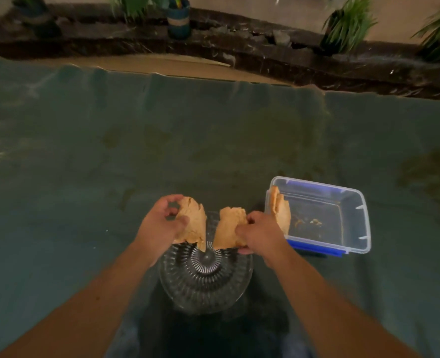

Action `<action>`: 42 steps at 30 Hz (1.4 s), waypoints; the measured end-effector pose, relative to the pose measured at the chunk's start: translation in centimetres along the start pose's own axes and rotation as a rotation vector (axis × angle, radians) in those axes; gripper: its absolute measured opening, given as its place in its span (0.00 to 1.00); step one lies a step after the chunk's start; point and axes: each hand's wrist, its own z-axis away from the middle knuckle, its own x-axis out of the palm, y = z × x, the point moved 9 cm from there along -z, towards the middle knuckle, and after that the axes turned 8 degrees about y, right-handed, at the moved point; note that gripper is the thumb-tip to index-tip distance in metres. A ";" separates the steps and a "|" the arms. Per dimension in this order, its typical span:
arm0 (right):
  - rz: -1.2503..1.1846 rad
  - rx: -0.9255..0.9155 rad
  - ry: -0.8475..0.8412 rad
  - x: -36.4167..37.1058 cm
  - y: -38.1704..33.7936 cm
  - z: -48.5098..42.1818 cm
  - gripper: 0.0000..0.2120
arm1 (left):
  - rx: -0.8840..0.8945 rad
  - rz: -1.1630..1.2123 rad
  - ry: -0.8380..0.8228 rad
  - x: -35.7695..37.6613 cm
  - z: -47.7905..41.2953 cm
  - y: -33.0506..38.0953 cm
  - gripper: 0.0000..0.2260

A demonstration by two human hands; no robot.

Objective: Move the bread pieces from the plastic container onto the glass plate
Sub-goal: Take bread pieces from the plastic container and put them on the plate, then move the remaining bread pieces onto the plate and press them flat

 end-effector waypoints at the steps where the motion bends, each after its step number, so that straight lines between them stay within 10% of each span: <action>1: 0.015 0.028 -0.008 0.9 0.8 -0.5 0.13 | -0.014 0.002 -0.005 0.1 -0.2 -1.0 0.23; 12: 0.510 -0.143 0.135 2.6 3.9 -2.6 0.16 | 0.203 -0.776 0.008 0.2 0.0 -5.0 0.23; 20: 0.887 -0.864 0.166 7.0 0.8 4.2 0.29 | 0.766 -1.084 -0.132 4.6 4.4 -3.9 0.21; 26: 1.040 -0.711 -0.012 9.5 5.0 3.4 0.35 | 0.631 -1.158 -0.268 6.2 4.0 -7.2 0.27; 34: 1.003 -0.712 -0.032 8.7 2.5 3.8 0.31 | 0.636 -1.196 -0.238 6.6 3.6 -5.4 0.23; 38: 0.746 -0.911 0.281 2.8 -2.4 5.3 0.16 | 0.672 -1.057 -0.084 7.0 3.1 -0.4 0.15; 42: 0.341 -0.611 0.588 -7.9 -2.9 2.3 0.08 | 0.397 -0.685 -0.060 10.1 1.1 4.0 0.10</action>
